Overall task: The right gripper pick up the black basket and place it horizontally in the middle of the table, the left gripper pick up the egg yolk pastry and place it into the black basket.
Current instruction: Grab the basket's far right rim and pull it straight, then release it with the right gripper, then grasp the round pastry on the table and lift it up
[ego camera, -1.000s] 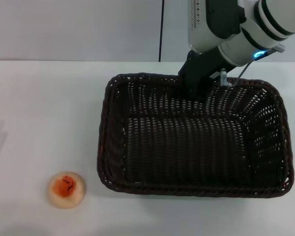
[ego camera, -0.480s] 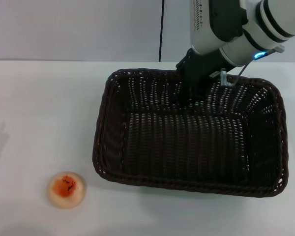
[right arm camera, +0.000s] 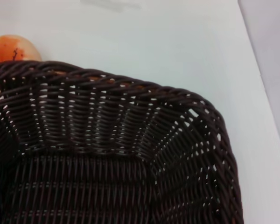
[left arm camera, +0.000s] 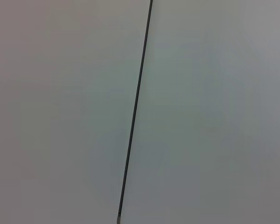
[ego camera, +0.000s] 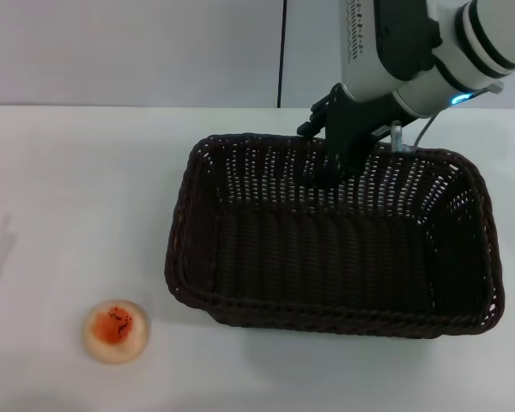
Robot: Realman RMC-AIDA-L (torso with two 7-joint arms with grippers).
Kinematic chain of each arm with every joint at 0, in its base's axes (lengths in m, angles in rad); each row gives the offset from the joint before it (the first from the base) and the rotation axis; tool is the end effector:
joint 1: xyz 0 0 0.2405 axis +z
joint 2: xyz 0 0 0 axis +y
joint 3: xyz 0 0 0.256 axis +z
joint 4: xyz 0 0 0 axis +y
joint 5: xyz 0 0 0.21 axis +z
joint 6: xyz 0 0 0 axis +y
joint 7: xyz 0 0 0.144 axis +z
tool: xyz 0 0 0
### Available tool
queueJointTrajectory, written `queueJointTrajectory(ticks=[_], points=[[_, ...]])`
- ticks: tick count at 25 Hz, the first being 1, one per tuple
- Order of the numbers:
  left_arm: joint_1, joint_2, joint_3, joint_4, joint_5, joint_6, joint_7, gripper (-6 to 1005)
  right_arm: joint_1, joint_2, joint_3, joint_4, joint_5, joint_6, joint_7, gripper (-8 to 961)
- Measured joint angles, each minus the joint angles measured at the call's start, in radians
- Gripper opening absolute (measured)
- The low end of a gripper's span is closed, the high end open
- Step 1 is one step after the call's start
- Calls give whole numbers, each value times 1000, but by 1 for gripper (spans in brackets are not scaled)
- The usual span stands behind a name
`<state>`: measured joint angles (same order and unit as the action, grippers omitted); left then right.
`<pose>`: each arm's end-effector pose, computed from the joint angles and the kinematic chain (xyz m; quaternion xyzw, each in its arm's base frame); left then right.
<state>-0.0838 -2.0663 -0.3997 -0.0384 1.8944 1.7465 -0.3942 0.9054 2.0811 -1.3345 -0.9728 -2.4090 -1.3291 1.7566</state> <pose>-0.3748 0.1761 0.0355 -0.6090 -0.2214 -0.4046 0.6453 0.1141 0.4068 -0.0437 -0.9852 -0.0692 -0.1230 0.0976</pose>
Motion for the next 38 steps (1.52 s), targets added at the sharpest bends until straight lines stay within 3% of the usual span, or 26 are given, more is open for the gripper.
queueJointTrajectory(ticks=[7, 13, 15, 16, 17, 20, 21, 22, 24, 25, 26, 28, 29, 31, 32, 34, 36, 38], points=[[7, 0, 10, 1, 0, 0, 0, 782, -102, 0, -2, -201, 31, -50, 25, 672], [6, 4, 43, 11, 0, 2, 0, 780, -243, -4, 8, -415, 143, -93, 47, 672], [-1, 8, 81, 34, 0, 5, -21, 779, -300, -2, 16, -471, 198, -95, 52, 672], [-5, 8, 97, 56, 0, 7, -48, 779, -363, 0, 33, -511, 281, -93, 51, 672], [-5, 8, 97, 56, 0, 7, -48, 779, -363, 0, 33, -511, 281, -93, 51, 672], [-15, 9, 124, 105, 0, 12, -104, 778, -470, 2, 85, -526, 462, -87, 32, 672], [-15, 9, 124, 105, 0, 12, -104, 778, -536, 3, 129, -492, 620, -85, -18, 672], [-28, 9, 211, 221, 0, 44, -212, 777, -536, 3, 129, -492, 620, -85, -18, 672], [-31, 9, 238, 261, 0, 58, -245, 777, -607, 1, 168, -415, 819, -84, -117, 672], [-35, 9, 305, 351, 0, 82, -316, 776, -635, 1, 183, -372, 914, -86, -175, 672], [-35, 9, 338, 385, 0, 85, -341, 776, -691, 0, 215, -251, 1098, -96, -302, 672], [-33, 9, 429, 453, 1, 85, -389, 776, -709, -1, 228, -192, 1168, -107, -354, 672], [-33, 9, 429, 453, 1, 85, -389, 775, -727, -2, 244, -113, 1250, -123, -409, 672], [-24, 9, 536, 507, 2, 81, -433, 775, -738, -3, 305, 99, 1389, -196, -523, 672], [-24, 9, 536, 507, 2, 81, -433, 774, -738, -3, 305, 99, 1389, -196, -523, 672], [-21, 9, 560, 519, 2, 81, -447, 774, -729, -3, 359, 241, 1444, -248, -590, 672], [2, 9, 669, 571, 6, 96, -511, 773, -711, -4, 431, 377, 1467, -287, -649, 672], [12, 9, 706, 587, 20, 112, -528, 773, -707, -4, 448, 407, 1468, -291, -662, 672]])
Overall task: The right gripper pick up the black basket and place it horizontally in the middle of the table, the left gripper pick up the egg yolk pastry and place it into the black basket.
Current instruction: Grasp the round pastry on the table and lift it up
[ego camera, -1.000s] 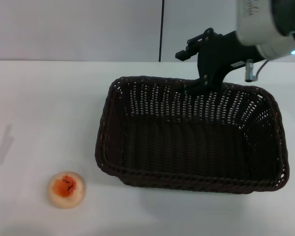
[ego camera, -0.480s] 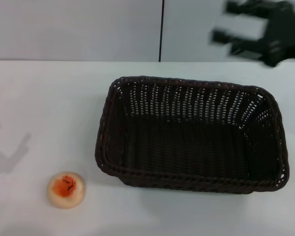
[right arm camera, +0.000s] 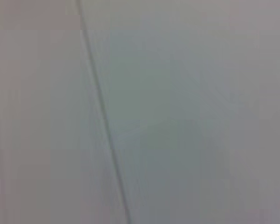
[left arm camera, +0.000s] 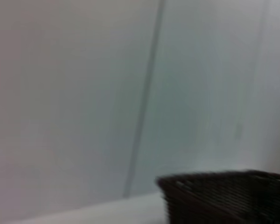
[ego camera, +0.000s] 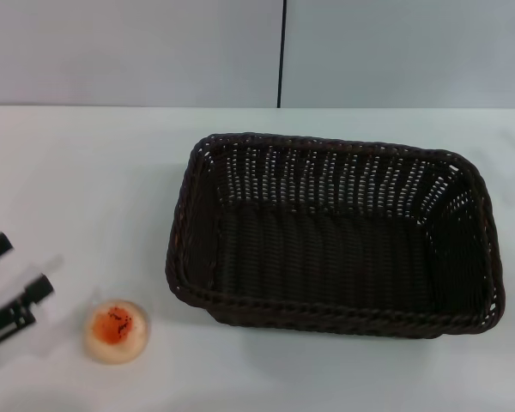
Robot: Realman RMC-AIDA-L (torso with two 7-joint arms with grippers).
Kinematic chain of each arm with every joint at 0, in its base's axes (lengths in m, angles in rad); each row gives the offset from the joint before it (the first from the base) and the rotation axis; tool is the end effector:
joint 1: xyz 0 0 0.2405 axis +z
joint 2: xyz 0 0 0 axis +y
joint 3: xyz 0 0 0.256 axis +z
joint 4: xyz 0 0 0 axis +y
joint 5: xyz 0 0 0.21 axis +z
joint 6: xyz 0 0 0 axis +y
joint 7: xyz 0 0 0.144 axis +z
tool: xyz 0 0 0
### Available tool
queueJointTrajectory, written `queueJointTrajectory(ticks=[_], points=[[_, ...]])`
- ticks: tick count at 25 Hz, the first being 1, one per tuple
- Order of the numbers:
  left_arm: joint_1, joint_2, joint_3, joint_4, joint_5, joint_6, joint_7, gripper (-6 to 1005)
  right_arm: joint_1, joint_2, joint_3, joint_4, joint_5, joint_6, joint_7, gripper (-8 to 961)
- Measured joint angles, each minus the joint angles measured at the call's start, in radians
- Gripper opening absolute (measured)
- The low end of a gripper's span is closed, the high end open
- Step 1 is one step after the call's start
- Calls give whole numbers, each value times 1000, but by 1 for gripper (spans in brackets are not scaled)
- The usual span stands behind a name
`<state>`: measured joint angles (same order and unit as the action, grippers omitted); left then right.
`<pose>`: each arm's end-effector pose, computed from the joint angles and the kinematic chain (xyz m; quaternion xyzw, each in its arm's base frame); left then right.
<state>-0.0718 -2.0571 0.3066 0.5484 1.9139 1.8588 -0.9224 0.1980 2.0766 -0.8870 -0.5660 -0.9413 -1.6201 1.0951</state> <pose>-0.3677 0.1654 0.0483 -0.8541 -0.2280 -0.3394 0.3214 0.2969 0.2770 0.0763 -0.7213 0.1926 0.5425 0.3850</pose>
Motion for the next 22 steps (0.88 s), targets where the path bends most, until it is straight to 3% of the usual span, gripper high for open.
queueJointTrajectory(ticks=[8, 22], points=[[-17, -9, 23, -11, 162, -13, -2, 770, 12, -2, 26, 63, 3, 2, -27, 673], [-55, -7, 29, -112, 225, -174, 95, 766, 25, -4, 28, 106, 0, 3, -28, 673]])
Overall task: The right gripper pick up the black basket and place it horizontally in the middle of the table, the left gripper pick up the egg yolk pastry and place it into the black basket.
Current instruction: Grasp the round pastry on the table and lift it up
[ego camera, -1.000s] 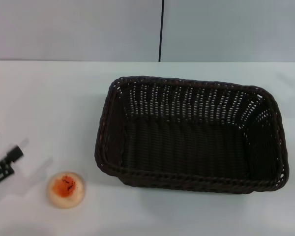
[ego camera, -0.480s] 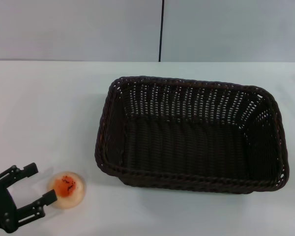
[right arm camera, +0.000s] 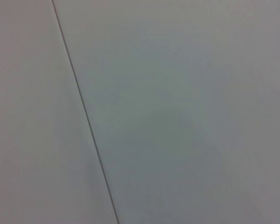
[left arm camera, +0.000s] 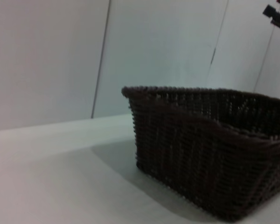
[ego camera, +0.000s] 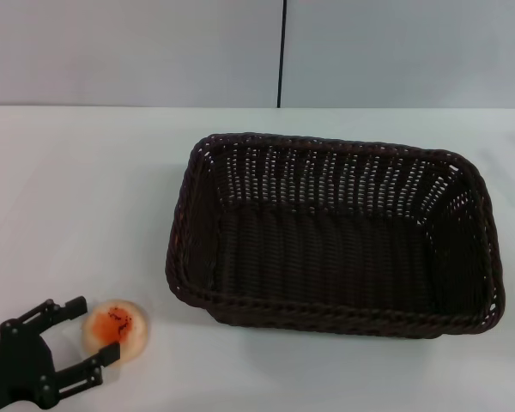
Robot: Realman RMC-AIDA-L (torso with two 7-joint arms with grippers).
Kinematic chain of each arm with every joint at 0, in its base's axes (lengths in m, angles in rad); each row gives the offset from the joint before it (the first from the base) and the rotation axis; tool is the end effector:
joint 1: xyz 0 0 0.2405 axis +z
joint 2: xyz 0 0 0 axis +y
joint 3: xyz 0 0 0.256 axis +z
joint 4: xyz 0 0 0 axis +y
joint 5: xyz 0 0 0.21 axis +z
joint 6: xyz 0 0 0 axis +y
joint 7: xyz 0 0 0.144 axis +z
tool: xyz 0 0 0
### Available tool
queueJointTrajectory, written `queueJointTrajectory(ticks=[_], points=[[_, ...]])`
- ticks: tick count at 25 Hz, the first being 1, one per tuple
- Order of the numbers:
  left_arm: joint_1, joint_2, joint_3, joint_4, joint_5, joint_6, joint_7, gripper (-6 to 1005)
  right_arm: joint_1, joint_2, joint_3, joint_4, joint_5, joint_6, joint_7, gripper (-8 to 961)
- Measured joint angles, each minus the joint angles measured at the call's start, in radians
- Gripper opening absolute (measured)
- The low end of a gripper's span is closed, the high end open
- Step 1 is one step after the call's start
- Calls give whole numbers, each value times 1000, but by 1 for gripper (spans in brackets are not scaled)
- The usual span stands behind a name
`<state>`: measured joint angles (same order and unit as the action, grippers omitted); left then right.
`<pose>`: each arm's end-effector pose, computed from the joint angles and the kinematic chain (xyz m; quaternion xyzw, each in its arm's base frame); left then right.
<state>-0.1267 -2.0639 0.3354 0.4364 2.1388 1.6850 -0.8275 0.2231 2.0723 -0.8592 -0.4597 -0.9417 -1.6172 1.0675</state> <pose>-0.3773 0.1669 -0.0040 -0.8990 -0.2523 -0.2569 0.2492 0.3075 0.2766 0.0657 -0.7073 0.2242 0.5430 0.3931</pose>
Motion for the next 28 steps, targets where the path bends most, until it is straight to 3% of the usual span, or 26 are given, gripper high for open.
queueJointTrajectory(ticks=[11, 21, 28], points=[[-28, -1, 13, -1, 66, -37, 12, 763, 12, 3, 24, 43, 7, 7, -4, 673], [-28, -2, -39, -7, 30, -8, 81, 316, 29, 6, 95, 123, 17, 2, -36, 673], [-28, 5, -181, 35, -47, 119, 84, 234, 30, 6, 209, 209, 21, -1, -46, 672]])
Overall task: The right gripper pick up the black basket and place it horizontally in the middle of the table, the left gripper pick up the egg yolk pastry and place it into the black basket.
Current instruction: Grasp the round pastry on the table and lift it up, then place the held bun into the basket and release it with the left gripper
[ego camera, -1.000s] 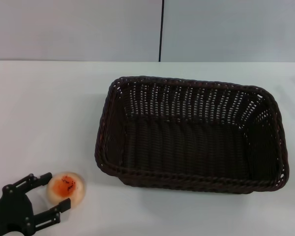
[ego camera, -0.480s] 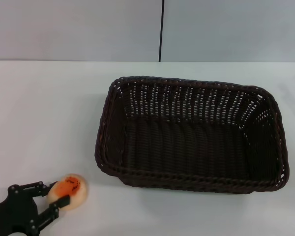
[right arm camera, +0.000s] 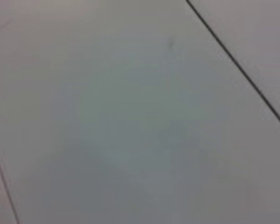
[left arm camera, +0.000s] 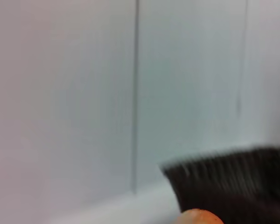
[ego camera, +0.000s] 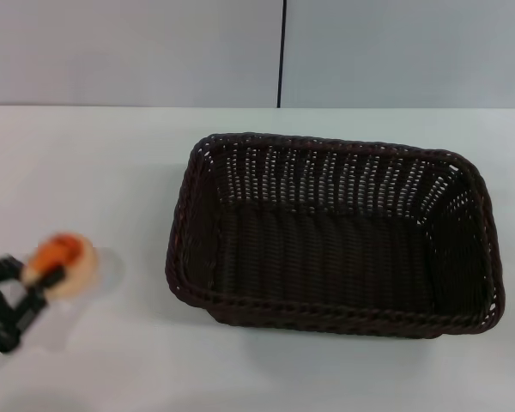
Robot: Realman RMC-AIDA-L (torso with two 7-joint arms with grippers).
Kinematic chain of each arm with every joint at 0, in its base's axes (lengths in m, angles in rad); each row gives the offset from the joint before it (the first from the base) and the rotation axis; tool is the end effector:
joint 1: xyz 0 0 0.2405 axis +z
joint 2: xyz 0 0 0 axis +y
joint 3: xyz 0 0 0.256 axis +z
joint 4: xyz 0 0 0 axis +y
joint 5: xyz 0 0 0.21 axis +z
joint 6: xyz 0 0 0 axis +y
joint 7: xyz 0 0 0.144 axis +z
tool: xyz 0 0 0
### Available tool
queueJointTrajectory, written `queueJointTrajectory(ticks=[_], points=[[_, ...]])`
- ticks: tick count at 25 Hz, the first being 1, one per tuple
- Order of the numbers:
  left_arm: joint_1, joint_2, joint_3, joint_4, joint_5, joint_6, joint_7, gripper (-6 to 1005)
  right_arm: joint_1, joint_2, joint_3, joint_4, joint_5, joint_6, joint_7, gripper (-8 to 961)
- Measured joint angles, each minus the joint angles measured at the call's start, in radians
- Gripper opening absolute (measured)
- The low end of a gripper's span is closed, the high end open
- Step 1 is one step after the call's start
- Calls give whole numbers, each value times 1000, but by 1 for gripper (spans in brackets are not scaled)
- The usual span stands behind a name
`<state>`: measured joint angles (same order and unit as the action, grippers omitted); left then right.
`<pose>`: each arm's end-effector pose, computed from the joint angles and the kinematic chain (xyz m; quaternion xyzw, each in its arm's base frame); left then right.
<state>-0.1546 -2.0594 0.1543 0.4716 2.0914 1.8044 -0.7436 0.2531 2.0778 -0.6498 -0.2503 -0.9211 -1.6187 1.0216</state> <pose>-0.3690 0.1819 0.0310 -0.8722 -0.1833 -0.3053 0.3352 0.3395 0.2661 0.0642 -0.6152 0.2910 0.5647 0.4669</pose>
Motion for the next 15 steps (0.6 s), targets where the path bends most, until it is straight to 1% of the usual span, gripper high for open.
queueJointTrajectory(ticks=[3, 5, 7, 8, 9, 10, 12, 13, 14, 15], points=[[-19, -4, -26, 49, -68, 76, 0, 211, 0, 0, 12, 13, 0, -1, -14, 672], [-46, -5, -23, 54, -94, 109, -1, 199, 1, 0, 12, 14, 0, -1, -15, 672], [-87, -10, -20, 40, -105, 134, 6, 191, 4, 0, 12, 15, 0, 0, -16, 672], [-134, -12, -5, -4, -104, 136, 9, 187, 8, 1, 12, 21, 0, 2, -16, 671], [-134, -12, -5, -4, -104, 136, 9, 183, 8, 1, 12, 21, 0, 2, -16, 671], [-161, -12, 16, -36, -104, 131, 11, 178, 10, 1, 12, 27, 0, 2, -16, 671], [-215, -12, 77, -101, -103, 110, 24, 170, 13, 0, 13, 33, 0, 1, -16, 670], [-263, -12, 130, -154, -106, 83, 51, 166, 15, 0, 13, 33, 0, 0, -17, 670], [-263, -12, 130, -154, -106, 83, 51, 162, 15, 0, 13, 33, 0, 0, -17, 670], [-299, -12, 151, -196, -106, 56, 66, 158, 15, 0, 12, 34, 0, -1, -17, 670]])
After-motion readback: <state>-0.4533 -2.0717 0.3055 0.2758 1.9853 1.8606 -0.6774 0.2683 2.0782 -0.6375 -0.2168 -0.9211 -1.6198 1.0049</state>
